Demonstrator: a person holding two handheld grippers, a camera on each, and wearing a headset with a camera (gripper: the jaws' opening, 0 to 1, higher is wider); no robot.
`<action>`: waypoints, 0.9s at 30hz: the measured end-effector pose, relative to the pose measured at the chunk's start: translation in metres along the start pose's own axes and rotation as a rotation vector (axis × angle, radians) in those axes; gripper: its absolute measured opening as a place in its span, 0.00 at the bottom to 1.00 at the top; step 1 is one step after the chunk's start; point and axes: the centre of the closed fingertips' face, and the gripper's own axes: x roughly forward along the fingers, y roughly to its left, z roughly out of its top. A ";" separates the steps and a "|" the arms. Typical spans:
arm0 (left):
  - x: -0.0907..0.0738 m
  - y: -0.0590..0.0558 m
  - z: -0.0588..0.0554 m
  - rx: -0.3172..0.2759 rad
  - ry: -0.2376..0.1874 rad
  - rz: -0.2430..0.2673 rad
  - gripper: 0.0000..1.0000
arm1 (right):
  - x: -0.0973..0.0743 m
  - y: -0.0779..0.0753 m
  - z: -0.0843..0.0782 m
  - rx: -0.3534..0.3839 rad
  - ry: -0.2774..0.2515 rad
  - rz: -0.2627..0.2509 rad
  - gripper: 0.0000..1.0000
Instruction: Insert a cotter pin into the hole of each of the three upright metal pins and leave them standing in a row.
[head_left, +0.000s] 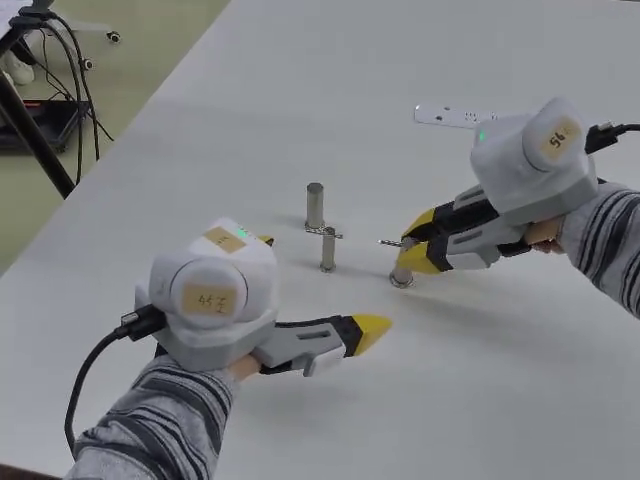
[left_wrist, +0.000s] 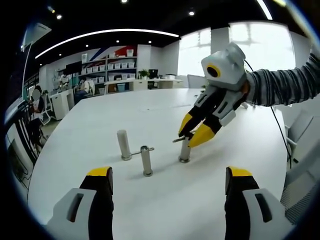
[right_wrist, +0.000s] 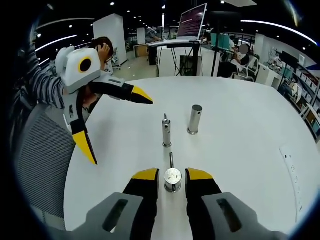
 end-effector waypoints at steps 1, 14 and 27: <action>0.000 0.000 0.001 -0.003 -0.005 -0.001 0.94 | -0.001 -0.001 0.003 0.008 -0.011 -0.005 0.18; -0.006 0.002 0.011 -0.006 -0.045 -0.004 0.99 | 0.002 -0.016 0.048 0.149 -0.213 -0.064 0.33; -0.009 0.003 0.009 0.014 -0.028 -0.008 0.99 | 0.029 -0.041 0.083 0.220 -0.326 -0.147 0.28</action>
